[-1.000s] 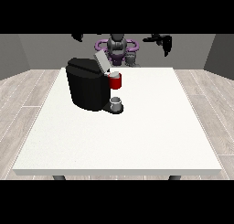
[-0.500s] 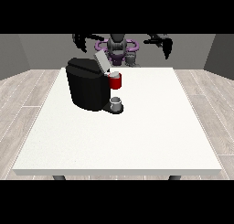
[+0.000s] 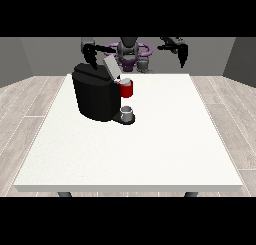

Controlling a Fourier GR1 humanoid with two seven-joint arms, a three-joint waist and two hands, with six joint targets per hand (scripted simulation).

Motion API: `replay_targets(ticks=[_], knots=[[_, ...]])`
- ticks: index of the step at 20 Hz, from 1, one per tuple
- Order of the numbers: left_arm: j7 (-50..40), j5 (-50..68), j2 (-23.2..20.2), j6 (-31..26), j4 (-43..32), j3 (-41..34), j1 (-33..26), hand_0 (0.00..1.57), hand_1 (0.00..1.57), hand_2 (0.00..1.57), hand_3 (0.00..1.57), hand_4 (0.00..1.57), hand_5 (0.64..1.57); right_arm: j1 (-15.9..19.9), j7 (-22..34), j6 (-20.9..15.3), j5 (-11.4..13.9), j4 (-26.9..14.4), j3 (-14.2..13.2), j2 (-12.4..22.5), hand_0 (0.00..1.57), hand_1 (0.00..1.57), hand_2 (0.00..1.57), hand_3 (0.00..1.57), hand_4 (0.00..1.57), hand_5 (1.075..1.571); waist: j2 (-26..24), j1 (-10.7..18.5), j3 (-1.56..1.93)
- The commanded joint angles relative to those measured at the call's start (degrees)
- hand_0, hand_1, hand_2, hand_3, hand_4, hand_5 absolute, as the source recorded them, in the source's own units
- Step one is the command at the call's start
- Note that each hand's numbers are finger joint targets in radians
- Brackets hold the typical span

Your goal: Insert the coffee pod into the coffee machine and close the lid

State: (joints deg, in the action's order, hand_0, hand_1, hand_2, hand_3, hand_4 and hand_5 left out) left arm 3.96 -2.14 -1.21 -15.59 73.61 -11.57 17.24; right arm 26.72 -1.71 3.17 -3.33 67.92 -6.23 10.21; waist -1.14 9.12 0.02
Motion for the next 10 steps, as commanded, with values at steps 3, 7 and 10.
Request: replay_targets(ticks=[3, 7, 10], knots=[[-0.96, 0.79, -1.06, 2.24, 5.36, 1.13, -3.47, 0.0, 0.0, 0.0, 0.0, 0.0, 1.571, 3.48, 0.27, 1.34, 1.46, -2.93, 1.18, -0.03, 0.0, 0.0, 0.0, 0.0, 0.0, 1.571, 0.64, -1.88, -0.01], [-0.18, 3.6, -2.97, 0.07, 5.78, -0.13, -2.49, 0.0, 0.0, 0.0, 0.0, 0.0, 1.571, 4.16, -3.77, -0.35, 4.73, -5.04, 2.98, -1.62, 0.0, 0.0, 0.0, 0.0, 0.0, 1.571, 3.31, -1.26, -0.01], [-0.12, 3.19, -2.11, 2.5, 5.39, 0.41, -4.42, 0.0, 0.0, 0.0, 0.0, 0.0, 1.571, 7.06, 0.66, 0.67, 1.87, -4.79, 0.52, -0.92, 0.0, 0.0, 0.0, 0.0, 0.0, 1.571, 2.32, -2.55, -0.02]])
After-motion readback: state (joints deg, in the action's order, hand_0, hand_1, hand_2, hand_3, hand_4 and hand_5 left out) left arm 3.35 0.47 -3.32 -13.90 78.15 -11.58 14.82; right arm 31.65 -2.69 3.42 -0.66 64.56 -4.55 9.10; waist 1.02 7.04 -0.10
